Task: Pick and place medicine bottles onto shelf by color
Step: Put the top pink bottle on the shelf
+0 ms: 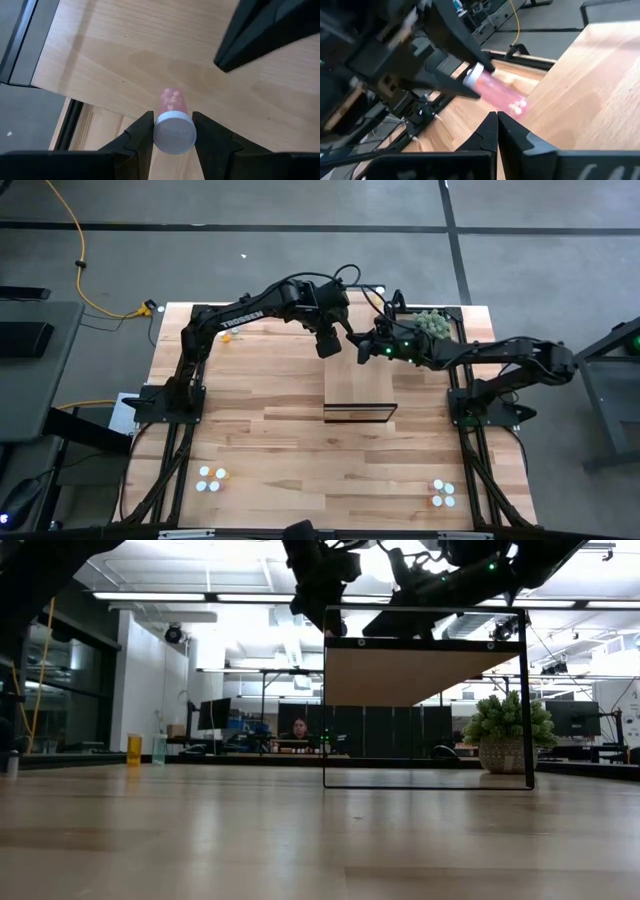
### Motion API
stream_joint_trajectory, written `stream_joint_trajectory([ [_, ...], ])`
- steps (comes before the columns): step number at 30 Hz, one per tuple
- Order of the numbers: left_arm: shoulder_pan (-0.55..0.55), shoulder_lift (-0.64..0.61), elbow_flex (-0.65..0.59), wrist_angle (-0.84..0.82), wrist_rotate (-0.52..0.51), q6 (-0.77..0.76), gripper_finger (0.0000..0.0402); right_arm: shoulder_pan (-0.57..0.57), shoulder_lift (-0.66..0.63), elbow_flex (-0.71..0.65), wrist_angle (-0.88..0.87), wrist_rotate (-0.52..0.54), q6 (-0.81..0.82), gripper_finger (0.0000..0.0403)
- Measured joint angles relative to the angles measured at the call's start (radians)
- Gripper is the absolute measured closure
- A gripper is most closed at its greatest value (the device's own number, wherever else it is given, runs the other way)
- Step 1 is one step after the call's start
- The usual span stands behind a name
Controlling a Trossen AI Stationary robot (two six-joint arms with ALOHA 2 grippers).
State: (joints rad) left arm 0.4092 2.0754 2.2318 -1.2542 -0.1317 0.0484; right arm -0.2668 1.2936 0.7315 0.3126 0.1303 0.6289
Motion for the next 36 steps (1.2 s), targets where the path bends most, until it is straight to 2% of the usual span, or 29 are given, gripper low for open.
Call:
stream_joint_trajectory([
  [11,-0.014,0.0,0.0,-0.001,0.0,-0.016,0.0286,0.001,0.048,0.0,0.111,0.034,0.027,0.0403],
  [19,-0.018,0.0,0.0,0.008,0.0,-0.018,0.0286,0.001,0.09,0.0,0.122,0.092,0.069,0.0403],
  [36,-0.017,-0.001,-0.001,0.105,-0.003,-0.011,0.0286,0.001,0.13,0.0,0.134,0.071,0.108,0.0403],
])
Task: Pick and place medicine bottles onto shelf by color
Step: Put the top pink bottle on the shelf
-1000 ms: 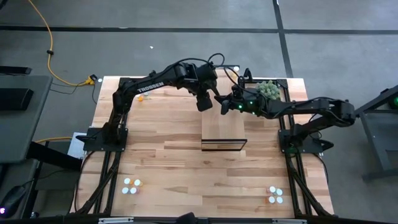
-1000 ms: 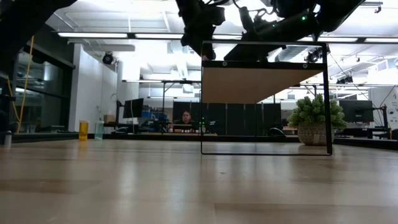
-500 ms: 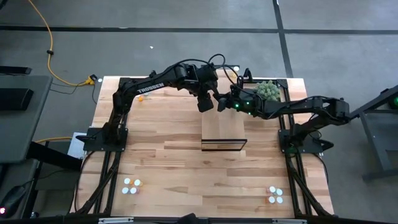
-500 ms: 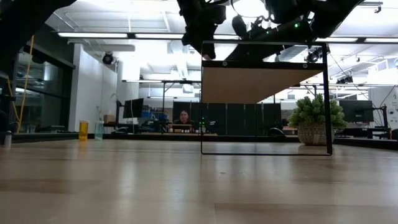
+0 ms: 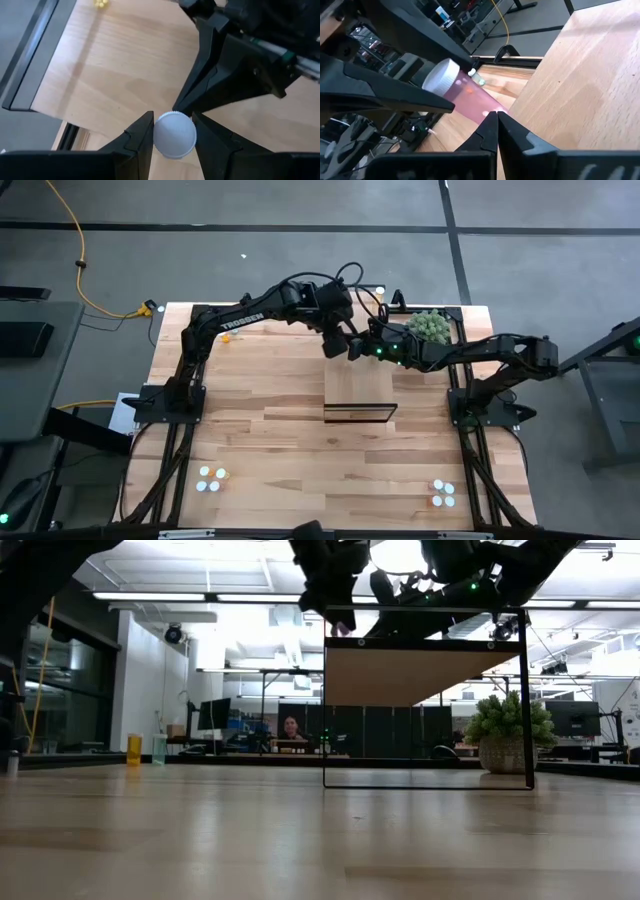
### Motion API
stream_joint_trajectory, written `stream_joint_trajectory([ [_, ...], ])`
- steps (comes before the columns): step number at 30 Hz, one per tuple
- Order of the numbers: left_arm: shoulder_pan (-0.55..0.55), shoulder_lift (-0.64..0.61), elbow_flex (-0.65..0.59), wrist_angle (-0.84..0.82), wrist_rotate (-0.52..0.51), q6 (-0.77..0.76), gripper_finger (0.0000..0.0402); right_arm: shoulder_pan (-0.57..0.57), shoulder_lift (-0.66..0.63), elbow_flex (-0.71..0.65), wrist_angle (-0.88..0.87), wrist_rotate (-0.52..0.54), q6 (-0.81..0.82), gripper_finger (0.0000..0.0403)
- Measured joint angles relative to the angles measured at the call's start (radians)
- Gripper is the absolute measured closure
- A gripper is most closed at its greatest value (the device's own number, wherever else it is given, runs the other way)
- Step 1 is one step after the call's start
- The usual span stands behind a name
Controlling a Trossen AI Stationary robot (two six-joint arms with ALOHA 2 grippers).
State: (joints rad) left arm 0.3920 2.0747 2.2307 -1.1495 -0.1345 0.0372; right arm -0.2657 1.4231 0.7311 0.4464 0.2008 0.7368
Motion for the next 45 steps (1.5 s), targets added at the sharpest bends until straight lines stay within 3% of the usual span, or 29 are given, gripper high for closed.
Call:
stream_joint_trajectory([
  [8,0.003,0.0,0.0,-0.016,0.002,-0.005,0.0286,-0.013,-0.038,0.0,-0.044,-0.017,-0.039,0.0403],
  [24,0.033,-0.001,0.0,0.002,0.0,-0.061,0.0287,-0.09,-0.335,0.0,-0.387,0.027,-0.167,0.0403],
  [31,0.032,-0.001,0.0,0.046,0.012,-0.085,0.0287,-0.087,-0.447,0.0,-0.52,-0.019,-0.247,0.0403],
  [40,0.008,-0.001,0.0,0.085,0.048,-0.105,0.0287,-0.027,-0.605,0.0,-0.71,-0.053,-0.311,0.0403],
  [45,-0.016,-0.001,0.0,0.123,0.048,-0.105,0.0287,0.022,-0.673,0.0,-0.816,-0.006,-0.311,0.0403],
])
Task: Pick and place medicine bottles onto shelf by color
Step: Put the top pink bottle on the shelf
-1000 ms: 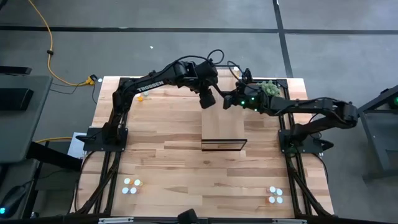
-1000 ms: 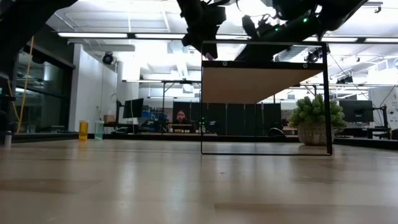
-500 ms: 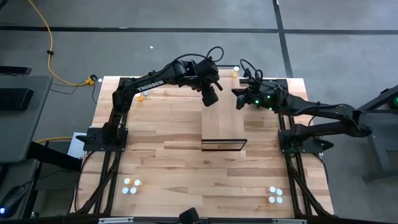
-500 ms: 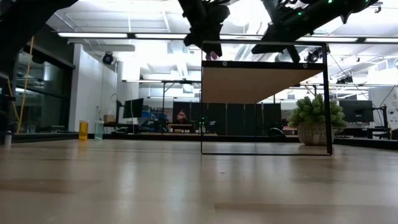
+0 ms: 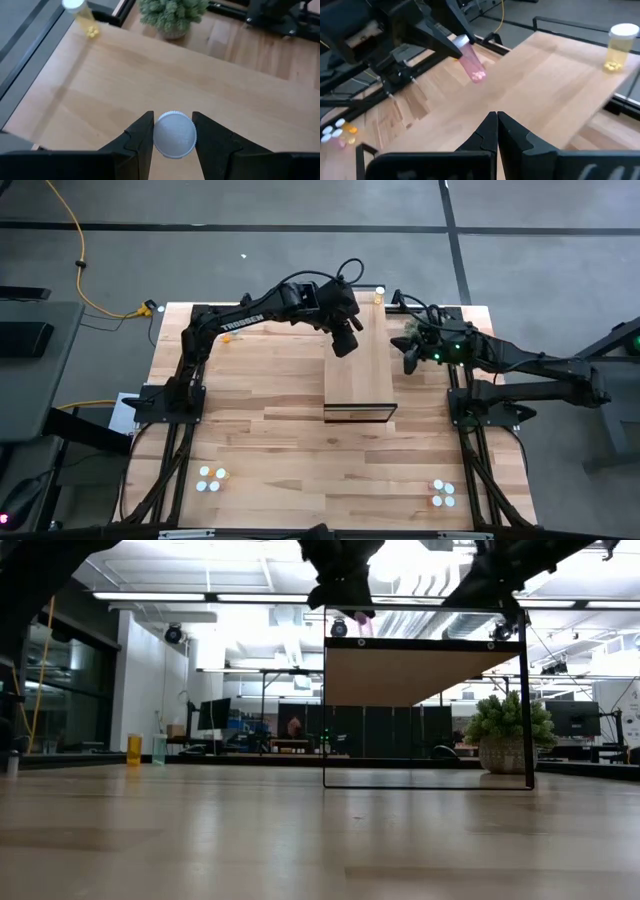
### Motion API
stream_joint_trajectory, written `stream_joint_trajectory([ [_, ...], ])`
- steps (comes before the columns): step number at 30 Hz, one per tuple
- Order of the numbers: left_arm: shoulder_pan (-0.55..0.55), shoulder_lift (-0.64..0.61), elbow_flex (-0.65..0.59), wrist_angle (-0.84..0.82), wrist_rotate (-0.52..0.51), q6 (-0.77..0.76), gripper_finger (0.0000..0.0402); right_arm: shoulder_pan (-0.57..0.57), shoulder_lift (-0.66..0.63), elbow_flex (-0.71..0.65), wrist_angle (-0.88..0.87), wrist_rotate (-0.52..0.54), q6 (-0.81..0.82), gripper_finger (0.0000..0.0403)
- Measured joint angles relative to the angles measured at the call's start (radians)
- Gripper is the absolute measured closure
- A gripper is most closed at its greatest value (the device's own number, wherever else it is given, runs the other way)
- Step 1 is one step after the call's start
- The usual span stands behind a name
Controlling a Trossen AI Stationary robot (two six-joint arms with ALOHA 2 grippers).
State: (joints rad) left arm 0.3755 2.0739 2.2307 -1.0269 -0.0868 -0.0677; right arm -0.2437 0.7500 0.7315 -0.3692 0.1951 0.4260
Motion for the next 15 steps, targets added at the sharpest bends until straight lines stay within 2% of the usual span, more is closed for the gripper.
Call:
stream_joint_trajectory([
  [9,-0.026,0.0,0.0,0.04,-0.002,0.0,0.0287,0.071,-0.093,-0.001,-0.133,0.023,-0.004,0.0403],
  [15,-0.05,0.0,0.0,0.069,-0.003,-0.007,0.0287,0.112,-0.216,-0.113,-0.07,0.044,0.071,0.0403],
])
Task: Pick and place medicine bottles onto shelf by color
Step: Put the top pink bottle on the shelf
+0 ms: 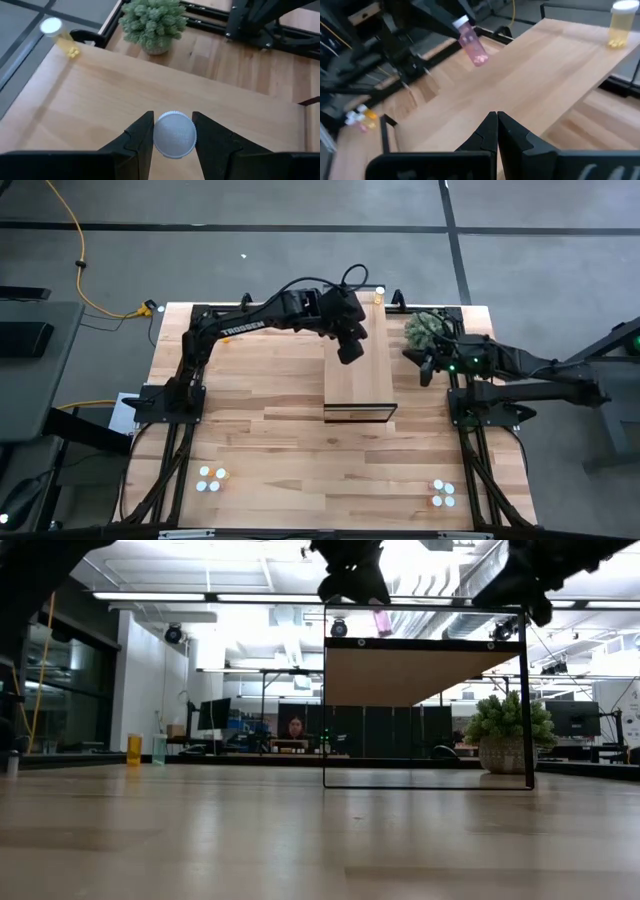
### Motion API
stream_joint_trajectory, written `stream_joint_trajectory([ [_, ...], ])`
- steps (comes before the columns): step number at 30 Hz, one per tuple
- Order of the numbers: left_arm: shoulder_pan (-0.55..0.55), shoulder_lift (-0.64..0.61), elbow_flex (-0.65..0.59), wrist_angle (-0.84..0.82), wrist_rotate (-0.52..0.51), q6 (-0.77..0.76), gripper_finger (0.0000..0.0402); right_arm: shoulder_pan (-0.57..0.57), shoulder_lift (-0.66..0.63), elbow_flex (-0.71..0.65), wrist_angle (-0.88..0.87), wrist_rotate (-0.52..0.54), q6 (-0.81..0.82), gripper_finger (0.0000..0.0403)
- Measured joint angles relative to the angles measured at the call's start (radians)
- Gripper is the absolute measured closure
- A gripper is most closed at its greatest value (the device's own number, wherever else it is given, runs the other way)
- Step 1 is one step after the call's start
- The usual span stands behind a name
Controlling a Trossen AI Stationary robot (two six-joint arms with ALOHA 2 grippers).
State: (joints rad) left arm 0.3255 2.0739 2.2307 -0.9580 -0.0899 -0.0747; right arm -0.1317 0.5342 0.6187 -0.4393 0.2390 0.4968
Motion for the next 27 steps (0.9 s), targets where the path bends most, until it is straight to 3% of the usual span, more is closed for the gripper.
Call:
stream_joint_trajectory([
  [7,-0.016,0.0,0.0,0.018,-0.002,0.022,0.0287,0.024,-0.122,-0.135,0.071,-0.003,0.09,0.0403],
  [20,0.01,-0.015,-0.012,-0.078,0.0,0.087,0.0287,0.024,-0.136,-0.143,0.111,-0.003,0.083,0.0403],
  [24,0.039,-0.09,-0.116,-0.057,-0.004,0.089,0.0287,0.024,-0.136,-0.142,0.111,-0.004,0.084,0.0403],
  [27,0.053,-0.193,-0.265,0.065,-0.003,0.072,0.0287,0.024,-0.136,-0.142,0.115,-0.004,0.087,0.0403],
])
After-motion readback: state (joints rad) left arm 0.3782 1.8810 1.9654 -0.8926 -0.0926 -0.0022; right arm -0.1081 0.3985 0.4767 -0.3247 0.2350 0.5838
